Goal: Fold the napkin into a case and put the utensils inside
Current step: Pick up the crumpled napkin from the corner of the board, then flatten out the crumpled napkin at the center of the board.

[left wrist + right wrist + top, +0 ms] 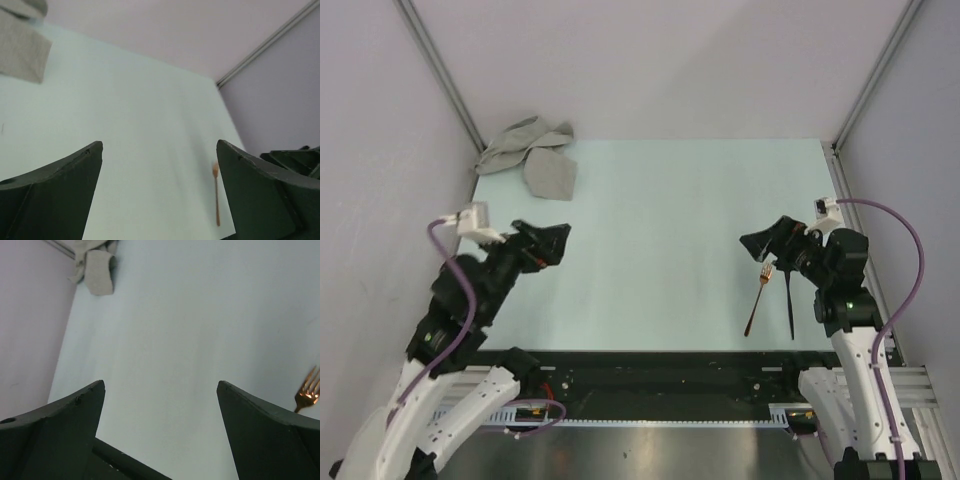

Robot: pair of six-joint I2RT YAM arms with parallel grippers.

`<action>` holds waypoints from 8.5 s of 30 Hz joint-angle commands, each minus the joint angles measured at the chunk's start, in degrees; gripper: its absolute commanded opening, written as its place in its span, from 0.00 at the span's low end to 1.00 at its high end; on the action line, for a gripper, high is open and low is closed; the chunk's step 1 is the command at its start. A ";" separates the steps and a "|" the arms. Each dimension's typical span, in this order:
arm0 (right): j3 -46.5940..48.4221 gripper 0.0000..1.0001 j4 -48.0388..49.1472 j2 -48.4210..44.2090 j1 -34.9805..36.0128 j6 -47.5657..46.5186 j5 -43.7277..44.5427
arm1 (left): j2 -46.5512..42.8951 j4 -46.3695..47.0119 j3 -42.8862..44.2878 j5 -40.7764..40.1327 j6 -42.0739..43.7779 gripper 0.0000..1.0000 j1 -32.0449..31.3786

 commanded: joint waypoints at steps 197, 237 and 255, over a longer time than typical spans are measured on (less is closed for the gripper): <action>17.63 1.00 1.96 53.60 46.72 -1.55 27.98 | 39.84 6.50 -13.02 22.16 -4.78 0.56 23.72; 13.03 0.27 -5.42 62.08 35.90 -0.85 50.10 | 60.09 -10.45 0.16 8.62 -0.92 0.53 26.44; 12.77 0.64 -4.81 44.97 26.76 -8.14 47.84 | 42.04 -4.32 -8.46 28.22 0.32 0.60 24.24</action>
